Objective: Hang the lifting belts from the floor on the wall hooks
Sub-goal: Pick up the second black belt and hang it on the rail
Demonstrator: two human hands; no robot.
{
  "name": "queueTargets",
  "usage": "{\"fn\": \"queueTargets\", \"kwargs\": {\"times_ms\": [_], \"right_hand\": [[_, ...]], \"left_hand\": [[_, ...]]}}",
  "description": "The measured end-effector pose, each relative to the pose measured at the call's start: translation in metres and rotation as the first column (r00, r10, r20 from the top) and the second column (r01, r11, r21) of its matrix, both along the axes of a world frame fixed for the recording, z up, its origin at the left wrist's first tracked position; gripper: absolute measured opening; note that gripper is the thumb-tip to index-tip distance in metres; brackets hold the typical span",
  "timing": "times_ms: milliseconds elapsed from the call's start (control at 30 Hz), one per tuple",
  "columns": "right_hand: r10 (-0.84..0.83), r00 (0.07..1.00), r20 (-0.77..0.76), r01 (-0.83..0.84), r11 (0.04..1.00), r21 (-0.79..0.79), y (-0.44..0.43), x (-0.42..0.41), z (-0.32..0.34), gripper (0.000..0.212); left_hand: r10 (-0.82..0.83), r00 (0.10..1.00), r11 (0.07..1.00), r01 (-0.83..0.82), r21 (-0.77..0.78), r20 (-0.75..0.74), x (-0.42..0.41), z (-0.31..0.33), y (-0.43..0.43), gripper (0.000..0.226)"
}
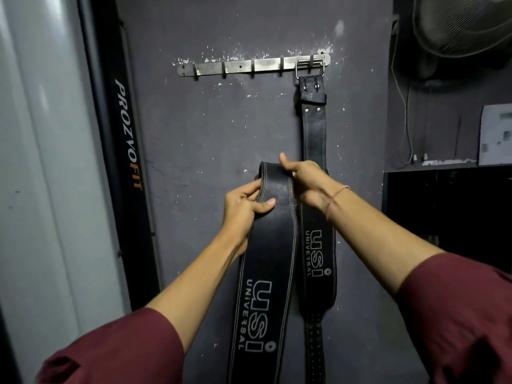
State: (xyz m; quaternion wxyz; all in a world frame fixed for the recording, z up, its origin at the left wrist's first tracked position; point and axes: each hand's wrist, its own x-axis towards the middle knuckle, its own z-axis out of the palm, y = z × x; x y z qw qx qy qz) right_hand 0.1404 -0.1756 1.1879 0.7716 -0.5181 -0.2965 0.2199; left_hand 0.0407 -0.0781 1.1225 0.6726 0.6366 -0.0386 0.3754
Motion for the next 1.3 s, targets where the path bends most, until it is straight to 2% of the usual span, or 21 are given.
{"fn": "queueTargets", "kwargs": {"times_ms": [100,167,267,333,400,467,533,600,700,767,833,933,1000,1100,1200,1300], "right_hand": [[-0.109,0.993,0.054,0.106,0.993,0.047,0.01,-0.011,-0.011,0.023],[-0.166,0.98,0.113,0.154,0.982,0.108,0.014,-0.017,-0.018,0.008],[-0.252,0.95,0.183,0.218,0.958,0.188,0.019,-0.02,-0.03,0.017],[-0.257,0.931,0.261,0.206,0.956,0.207,0.019,-0.027,-0.041,0.023],[-0.234,0.922,0.31,0.174,0.962,0.209,0.019,-0.037,-0.056,0.029],[-0.241,0.903,0.357,0.183,0.965,0.19,0.017,-0.048,-0.074,0.035],[-0.251,0.888,0.385,0.195,0.964,0.178,0.012,-0.053,-0.092,0.04],[-0.219,0.887,0.407,0.174,0.974,0.145,0.006,-0.052,-0.107,0.039],[-0.134,0.876,0.464,0.136,0.99,0.029,-0.006,-0.042,-0.118,0.032],[-0.165,0.878,0.448,0.168,0.985,0.033,-0.011,-0.032,-0.112,0.034],[-0.254,0.891,0.377,0.224,0.967,0.121,-0.014,-0.023,-0.091,0.044],[-0.354,0.873,0.336,0.286,0.929,0.237,-0.011,-0.015,-0.046,0.026],[-0.382,0.832,0.402,0.315,0.922,0.224,-0.007,-0.012,-0.021,0.023],[-0.432,0.774,0.463,0.415,0.898,0.143,0.006,-0.006,0.001,0.036],[-0.51,0.791,0.338,0.488,0.859,0.153,0.018,0.001,0.006,0.059],[-0.565,0.79,0.239,0.533,0.825,0.187,0.03,0.013,-0.003,0.057]], "left_hand": [[0.074,0.997,0.996,-0.074,-0.04,0.002,-0.005,-0.002,0.005,0.008],[0.133,0.991,0.99,-0.134,-0.042,-0.02,-0.002,-0.001,0.01,0.019],[0.103,0.991,0.993,-0.107,-0.04,-0.08,0.003,0.006,0.01,0.032],[0.066,0.989,0.996,-0.073,-0.048,-0.13,0.006,0.018,0.012,0.051],[0.068,0.989,0.992,-0.081,-0.1,-0.132,0.012,0.034,0.017,0.065],[0.112,0.985,0.973,-0.136,-0.188,-0.13,0.015,0.053,0.02,0.069],[0.113,0.984,0.953,-0.147,-0.264,-0.141,0.017,0.066,0.021,0.058],[0.139,0.977,0.934,-0.184,-0.307,-0.163,0.02,0.067,0.02,0.038],[0.196,0.972,0.93,-0.226,-0.291,-0.129,0.028,0.056,0.016,0.02],[0.207,0.978,0.936,-0.205,-0.286,-0.022,0.034,0.048,0.013,0.012],[0.207,0.977,0.933,-0.184,-0.309,0.043,0.04,0.044,0.01,0.007],[0.205,0.976,0.928,-0.17,-0.33,0.072,0.042,0.039,0.002,0.012],[0.225,0.971,0.936,-0.192,-0.295,0.083,0.04,0.034,-0.006,0.02],[0.199,0.973,0.966,-0.173,-0.192,0.121,0.039,0.027,-0.012,0.036],[0.153,0.978,0.984,-0.137,-0.118,0.143,0.039,0.021,-0.009,0.046],[0.142,0.979,0.989,-0.135,-0.055,0.146,0.035,0.015,-0.006,0.047]]}}
